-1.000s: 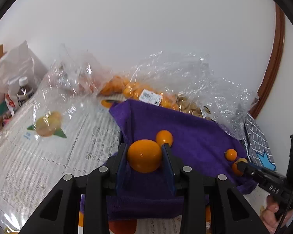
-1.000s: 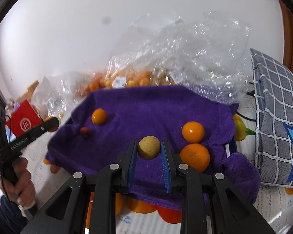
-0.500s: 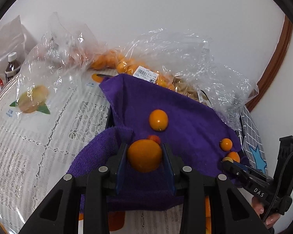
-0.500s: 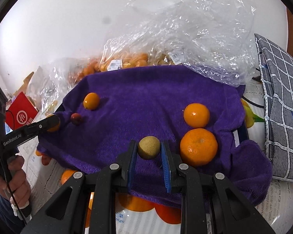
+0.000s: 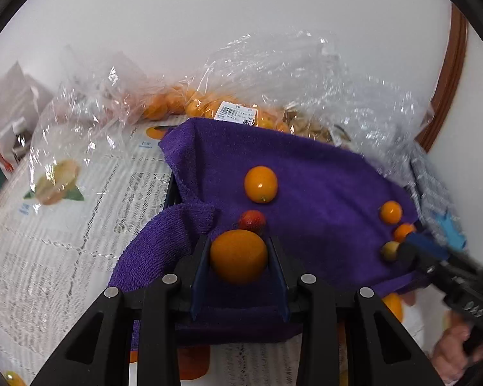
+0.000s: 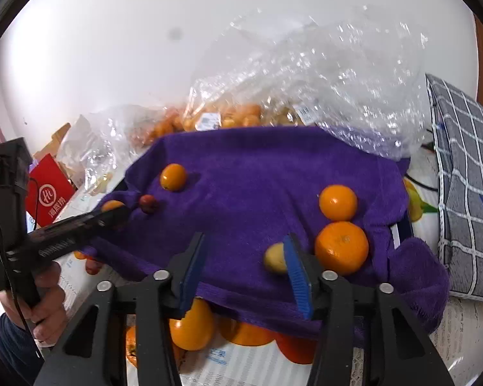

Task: Organize fruits
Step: 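Lower the orange onto the towel and open the left gripper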

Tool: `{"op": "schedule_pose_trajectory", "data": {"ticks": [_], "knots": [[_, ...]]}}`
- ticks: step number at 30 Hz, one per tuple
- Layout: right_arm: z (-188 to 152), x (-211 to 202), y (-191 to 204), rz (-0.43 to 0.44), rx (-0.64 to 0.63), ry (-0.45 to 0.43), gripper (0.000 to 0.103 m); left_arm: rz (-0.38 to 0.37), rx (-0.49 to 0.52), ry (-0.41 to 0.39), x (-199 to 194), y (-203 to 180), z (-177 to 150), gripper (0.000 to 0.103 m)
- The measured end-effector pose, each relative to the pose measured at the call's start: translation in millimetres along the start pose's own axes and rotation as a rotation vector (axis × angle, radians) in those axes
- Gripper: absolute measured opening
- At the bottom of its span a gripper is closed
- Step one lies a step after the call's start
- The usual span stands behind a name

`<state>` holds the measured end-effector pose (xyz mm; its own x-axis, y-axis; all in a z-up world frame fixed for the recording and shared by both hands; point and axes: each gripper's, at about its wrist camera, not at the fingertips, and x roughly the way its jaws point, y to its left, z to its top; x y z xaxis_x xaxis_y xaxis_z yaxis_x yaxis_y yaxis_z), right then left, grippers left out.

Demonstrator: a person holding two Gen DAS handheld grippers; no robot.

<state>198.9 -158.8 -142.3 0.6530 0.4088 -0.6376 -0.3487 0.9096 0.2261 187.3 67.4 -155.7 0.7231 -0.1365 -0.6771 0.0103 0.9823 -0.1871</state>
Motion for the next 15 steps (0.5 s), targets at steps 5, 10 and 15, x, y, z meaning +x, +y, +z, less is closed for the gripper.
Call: {"op": "schedule_pose_trajectory", "data": {"ticks": [5, 10, 15], "knots": [[1, -5, -2, -0.006, 0.02, -0.015, 0.051, 0.014, 0.017, 0.01, 2, -1, 1, 0.033], [2, -13, -5, -0.013, 0.043, -0.034, 0.051, 0.016, 0.023, 0.01, 2, -1, 0, 0.033], [1, -22, -6, -0.048, 0.027, -0.057, 0.052, -0.015, 0.01, 0.003, 1, 3, 0, 0.034]]}}
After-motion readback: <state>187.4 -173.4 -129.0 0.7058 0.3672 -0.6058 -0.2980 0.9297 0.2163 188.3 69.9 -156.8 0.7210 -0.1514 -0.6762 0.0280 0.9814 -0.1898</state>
